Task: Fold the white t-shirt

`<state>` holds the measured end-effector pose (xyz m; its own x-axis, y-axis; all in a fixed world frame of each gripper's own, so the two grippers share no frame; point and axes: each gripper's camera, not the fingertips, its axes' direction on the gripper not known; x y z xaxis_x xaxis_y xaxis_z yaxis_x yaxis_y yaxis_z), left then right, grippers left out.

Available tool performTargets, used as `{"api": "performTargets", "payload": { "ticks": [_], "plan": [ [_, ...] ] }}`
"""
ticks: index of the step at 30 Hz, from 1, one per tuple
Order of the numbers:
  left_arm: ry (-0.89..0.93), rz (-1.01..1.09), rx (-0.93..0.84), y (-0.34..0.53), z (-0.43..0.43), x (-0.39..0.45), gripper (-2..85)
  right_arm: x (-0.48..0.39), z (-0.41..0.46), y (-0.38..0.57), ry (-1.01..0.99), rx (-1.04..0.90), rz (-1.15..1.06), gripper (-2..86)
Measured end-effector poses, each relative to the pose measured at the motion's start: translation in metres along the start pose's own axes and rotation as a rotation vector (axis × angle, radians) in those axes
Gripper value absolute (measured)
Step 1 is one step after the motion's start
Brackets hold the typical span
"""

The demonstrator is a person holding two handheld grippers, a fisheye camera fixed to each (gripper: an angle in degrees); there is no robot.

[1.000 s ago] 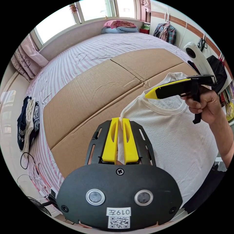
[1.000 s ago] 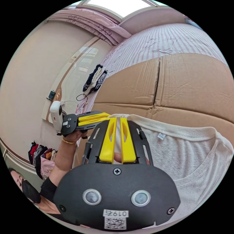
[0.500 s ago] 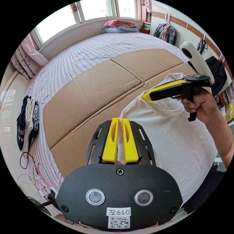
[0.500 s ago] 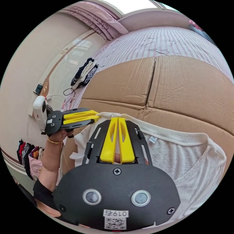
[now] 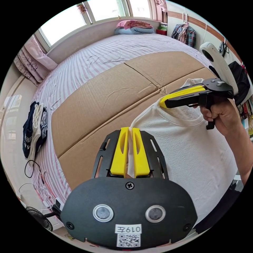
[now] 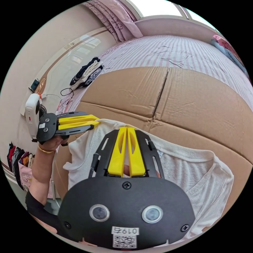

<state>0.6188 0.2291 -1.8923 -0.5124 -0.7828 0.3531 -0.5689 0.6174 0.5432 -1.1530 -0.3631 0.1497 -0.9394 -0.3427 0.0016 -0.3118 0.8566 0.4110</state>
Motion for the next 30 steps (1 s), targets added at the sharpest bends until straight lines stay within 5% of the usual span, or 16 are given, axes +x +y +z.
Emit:
{"api": "performTargets", "payload": {
  "ticks": [24, 30],
  "plan": [
    [0.042, -0.034, 0.057, -0.020, -0.019, 0.001, 8.1, -0.051, -0.105, 0.053, 0.092, -0.024, -0.178, -0.8],
    [-0.094, 0.017, -0.056, -0.039, -0.004, 0.022, 7.5, -0.014, -0.160, 0.082, 0.140, -0.002, -0.167, -0.3]
  ]
}}
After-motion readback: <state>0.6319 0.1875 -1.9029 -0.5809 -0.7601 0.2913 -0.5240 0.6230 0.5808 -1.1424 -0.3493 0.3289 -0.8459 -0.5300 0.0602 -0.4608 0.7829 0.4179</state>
